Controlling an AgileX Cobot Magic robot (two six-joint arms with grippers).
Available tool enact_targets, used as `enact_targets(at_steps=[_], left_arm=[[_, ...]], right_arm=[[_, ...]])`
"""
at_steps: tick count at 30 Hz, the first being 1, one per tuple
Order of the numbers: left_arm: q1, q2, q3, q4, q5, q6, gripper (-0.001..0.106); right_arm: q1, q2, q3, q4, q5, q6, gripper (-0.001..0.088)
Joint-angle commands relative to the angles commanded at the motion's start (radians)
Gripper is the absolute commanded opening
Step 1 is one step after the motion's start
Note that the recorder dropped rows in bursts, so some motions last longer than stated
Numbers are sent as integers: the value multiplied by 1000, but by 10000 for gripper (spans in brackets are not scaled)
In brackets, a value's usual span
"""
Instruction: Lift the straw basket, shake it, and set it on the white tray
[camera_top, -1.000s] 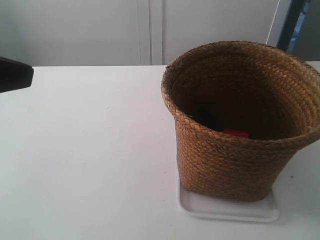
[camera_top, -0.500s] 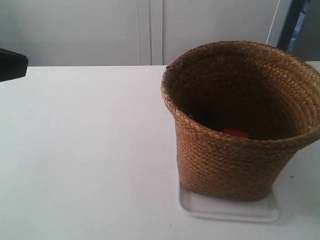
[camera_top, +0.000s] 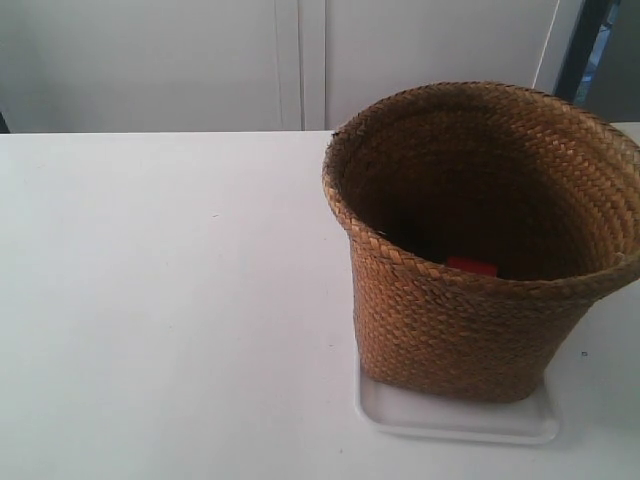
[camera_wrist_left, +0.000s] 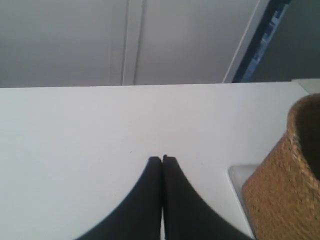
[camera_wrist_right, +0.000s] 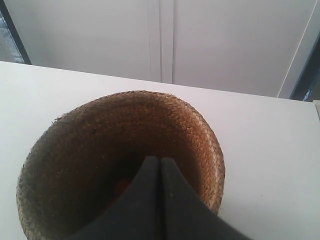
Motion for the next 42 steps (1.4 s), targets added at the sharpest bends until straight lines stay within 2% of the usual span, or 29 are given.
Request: enact_targets(at_steps=[4,7,12,20,26,31,35,42], left_arm=[[109,-83,0,0,30,6,0],[162,-132,0,0,22,90,0],[168,-152,0,0,-15,283,0],[168,-134,24,-25,-28,285,0],[171,-179,191,-8,-122,287,0],[171,-294,393,53,-199,287,0],[171,-401,520,53,-204,287,0],[171,-541,660,60,-206,287,0]], right_arm=[[0,0,0,0,0,0,0],[0,0,0,0,0,0,0],[0,0,0,0,0,0,0],[0,0,0,0,0,0,0],[0,0,0,0,0,0,0],[0,0,0,0,0,0,0],[0,0,0,0,0,0,0],[0,0,0,0,0,0,0]])
